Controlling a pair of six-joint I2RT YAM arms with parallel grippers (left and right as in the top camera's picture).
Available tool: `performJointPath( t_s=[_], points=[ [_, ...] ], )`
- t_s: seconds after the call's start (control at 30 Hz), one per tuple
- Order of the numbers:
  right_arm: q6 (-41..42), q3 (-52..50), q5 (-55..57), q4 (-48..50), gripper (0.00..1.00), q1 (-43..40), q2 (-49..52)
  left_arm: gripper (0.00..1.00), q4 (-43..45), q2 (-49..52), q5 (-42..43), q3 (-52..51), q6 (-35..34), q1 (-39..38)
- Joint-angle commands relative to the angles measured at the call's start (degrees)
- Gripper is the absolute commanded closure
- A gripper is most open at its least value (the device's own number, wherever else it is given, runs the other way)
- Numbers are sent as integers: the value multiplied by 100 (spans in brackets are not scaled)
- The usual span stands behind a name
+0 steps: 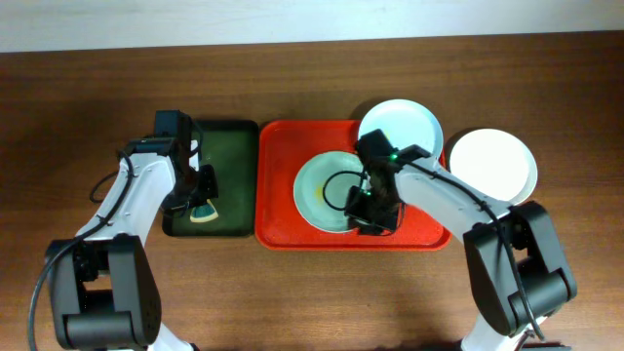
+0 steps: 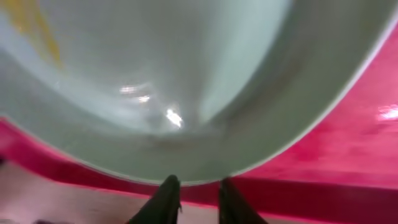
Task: Clean dirty plates on tray and stack at the side
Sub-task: 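Grip the lower light blue plate rim and drag it to tray center, then carry the sponge with left gripper from water tray over the blue plate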
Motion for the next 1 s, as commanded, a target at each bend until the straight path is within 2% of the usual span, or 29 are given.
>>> performJointPath(
  t_s=[0.0, 0.07, 0.17, 0.23, 0.27, 0.3, 0.37, 0.4, 0.43, 0.5, 0.73, 0.77, 0.83, 0.9, 0.97],
  points=[
    [278, 63, -872, 299, 86, -13, 33, 100, 9, -17, 63, -7, -55, -24],
    [-79, 361, -1126, 55, 86, -96, 22, 100, 9, -17, 63, -7, -55, -24],
    [-837, 1139, -973, -1036, 86, -291, -151, 100, 11, -17, 63, -7, -55, -24],
    [-1062, 1786, -146, -1939, 86, -422, -313, 100, 13, -17, 63, -7, -55, -24],
    [-1078, 2194, 745, -2430, 85, -487, -433, 100, 13, -17, 66, -7, -52, -24],
    [-1078, 2365, 1128, -2621, 82, -511, -485, 100, 13, -17, 66, -7, -52, -24],
    [-1108, 2656, 1880, -2935, 56, -549, -549, 100, 11, -17, 66, -7, 37, -24],
    [-1292, 2664, 2111, -2946, 34, -546, -549, 100, 11, -20, 66, -7, 118, -24],
    [-1753, 2662, 2288, -2944, 32, -546, -533, 100, 13, -24, 66, -7, 120, -24],
    [-2253, 2660, 2546, -3029, 37, -564, -531, 100, 13, -26, 68, -7, 179, -24],
    [-2476, 2350, 2887, -3027, 23, -1311, -525, 100, 223, -887, 70, -4, 439, -234],
    [-2559, 2240, 2824, -3029, 23, -1491, -525, 100, 229, -1075, 122, -4, 442, -234],
    [-2789, 1814, 2009, -2750, 19, -1897, -525, 100, 199, -1410, 321, -4, 444, -238],
    [-2999, 1353, 1600, -2363, 17, -2011, -525, 100, 173, -1471, 439, -4, 494, -238],
    [-3025, 619, 1462, -1784, 11, -2004, -525, 100, 175, -1469, 470, 4, 529, -238]
  ],
)
